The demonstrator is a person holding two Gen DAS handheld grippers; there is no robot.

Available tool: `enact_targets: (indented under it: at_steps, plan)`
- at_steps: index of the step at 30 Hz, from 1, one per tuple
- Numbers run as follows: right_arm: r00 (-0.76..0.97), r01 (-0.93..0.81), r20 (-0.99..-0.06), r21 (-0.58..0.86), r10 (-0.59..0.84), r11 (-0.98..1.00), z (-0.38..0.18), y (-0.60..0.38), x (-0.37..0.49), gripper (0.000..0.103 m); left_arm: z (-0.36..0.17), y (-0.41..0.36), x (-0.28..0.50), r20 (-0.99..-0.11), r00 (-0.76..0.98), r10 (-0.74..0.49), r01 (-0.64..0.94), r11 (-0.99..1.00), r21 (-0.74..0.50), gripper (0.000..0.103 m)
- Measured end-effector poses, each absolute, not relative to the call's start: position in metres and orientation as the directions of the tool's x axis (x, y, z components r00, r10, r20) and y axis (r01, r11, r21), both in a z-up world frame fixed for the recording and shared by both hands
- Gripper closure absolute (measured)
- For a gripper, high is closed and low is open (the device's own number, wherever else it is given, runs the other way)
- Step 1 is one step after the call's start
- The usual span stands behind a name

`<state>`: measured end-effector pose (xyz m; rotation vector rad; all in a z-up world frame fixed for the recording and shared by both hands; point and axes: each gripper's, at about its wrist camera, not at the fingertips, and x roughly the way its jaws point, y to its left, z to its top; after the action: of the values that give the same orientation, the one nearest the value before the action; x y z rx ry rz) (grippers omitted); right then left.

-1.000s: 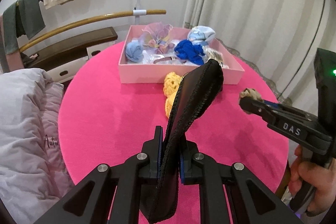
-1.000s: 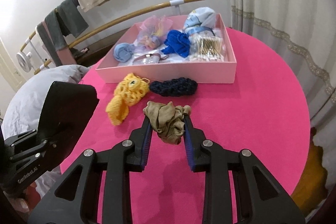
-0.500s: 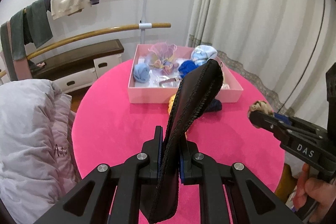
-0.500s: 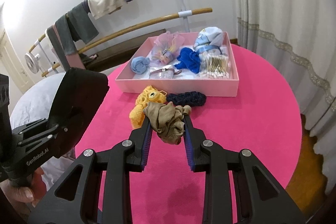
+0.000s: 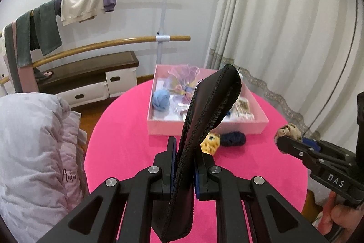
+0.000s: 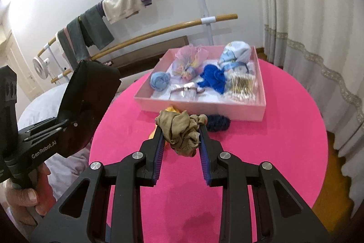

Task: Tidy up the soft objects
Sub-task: 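Carry the black band and beige scrunchie into the pink box and release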

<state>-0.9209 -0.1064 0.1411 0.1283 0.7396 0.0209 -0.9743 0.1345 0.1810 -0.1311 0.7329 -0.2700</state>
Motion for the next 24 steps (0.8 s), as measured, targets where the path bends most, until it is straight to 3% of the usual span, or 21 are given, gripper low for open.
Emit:
enact_targets:
  at_steps: [24]
  plan:
    - [0.777, -0.018, -0.623, 0.113, 0.085, 0.993, 0.196, -0.129, -0.817, 0.076, 0.215, 0.104, -0.84, -0.601, 0.742, -0.297, 0.202, 0.954, -0.222, 0.093]
